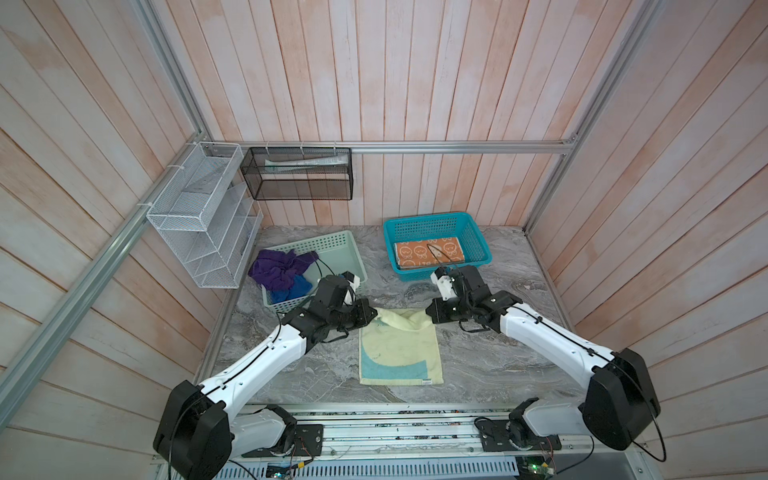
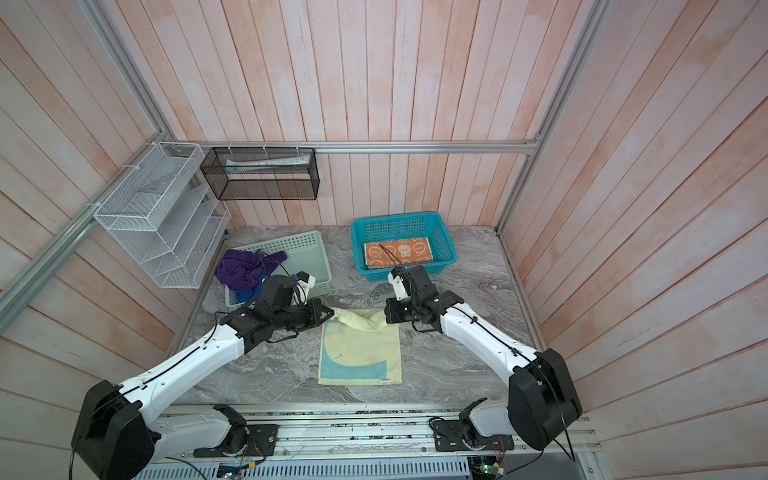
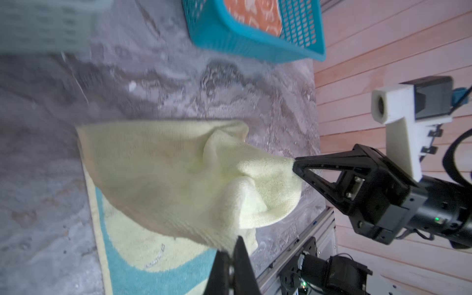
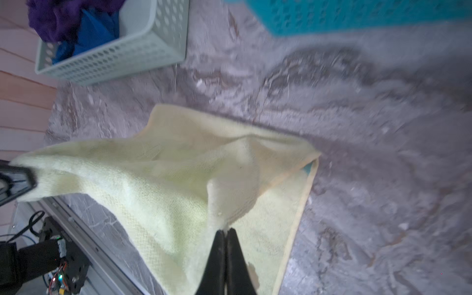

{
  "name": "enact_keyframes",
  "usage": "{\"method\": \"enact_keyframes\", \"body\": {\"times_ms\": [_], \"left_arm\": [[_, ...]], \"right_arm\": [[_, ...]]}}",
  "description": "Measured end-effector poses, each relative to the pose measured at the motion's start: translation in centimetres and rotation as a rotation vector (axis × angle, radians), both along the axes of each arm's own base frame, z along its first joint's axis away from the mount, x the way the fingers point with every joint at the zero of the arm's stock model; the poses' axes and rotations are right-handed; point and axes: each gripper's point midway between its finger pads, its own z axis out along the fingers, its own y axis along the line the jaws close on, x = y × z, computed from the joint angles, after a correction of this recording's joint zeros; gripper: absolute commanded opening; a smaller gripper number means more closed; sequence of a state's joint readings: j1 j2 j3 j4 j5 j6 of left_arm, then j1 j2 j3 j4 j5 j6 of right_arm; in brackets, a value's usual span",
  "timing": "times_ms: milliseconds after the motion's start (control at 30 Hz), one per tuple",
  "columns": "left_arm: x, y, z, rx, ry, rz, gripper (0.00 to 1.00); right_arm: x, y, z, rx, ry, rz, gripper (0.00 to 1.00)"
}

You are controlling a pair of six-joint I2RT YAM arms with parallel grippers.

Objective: Fold and stack the towels

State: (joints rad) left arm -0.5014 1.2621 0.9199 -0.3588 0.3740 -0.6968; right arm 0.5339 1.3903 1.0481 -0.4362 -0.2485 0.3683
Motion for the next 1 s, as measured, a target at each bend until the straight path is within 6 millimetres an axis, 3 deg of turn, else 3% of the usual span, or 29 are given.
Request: {"method": "enact_keyframes", "body": {"times_ms": [100,200,333,467,567,667,867,1000], "left_arm": [[3.1,1.0,1.3,0.022,-0.041,0.017,0.0],[5.7,1.8,1.8,0.054,-0.065,0.022,0.0],[7.7,2.5,1.9,0.075,-0.082,0.014,0.0],[8.2,2.5,1.6,0.084,-0.085,-0.006,0.0],[7.8,2.4,1.2,0.08,-0.071,-0.021,0.0],[6.4,2.5,-0.2,0.072,-0.037,-0.033,0.0],[0.3,2.8,-4.1,0.04,0.098,-0.068,0.0],[-4.0,2.7,-7.1,0.02,0.183,-0.088,0.0]], "right_arm": [[3.2,-0.4,3.2,0.002,-0.072,-0.026,0.0],[5.7,-0.8,4.9,-0.008,-0.116,-0.04,0.0],[7.1,-1.2,4.8,-0.034,-0.114,-0.041,0.0],[6.7,-1.4,3.9,-0.053,-0.078,-0.026,0.0],[6.1,-1.4,3.5,-0.049,-0.06,-0.017,0.0],[4.3,-1.8,2.0,-0.045,-0.013,-0.009,0.0],[-0.6,-2.1,-0.8,-0.033,0.092,0.019,0.0],[-5.1,-2.2,-4.2,-0.021,0.188,0.031,0.0]]}}
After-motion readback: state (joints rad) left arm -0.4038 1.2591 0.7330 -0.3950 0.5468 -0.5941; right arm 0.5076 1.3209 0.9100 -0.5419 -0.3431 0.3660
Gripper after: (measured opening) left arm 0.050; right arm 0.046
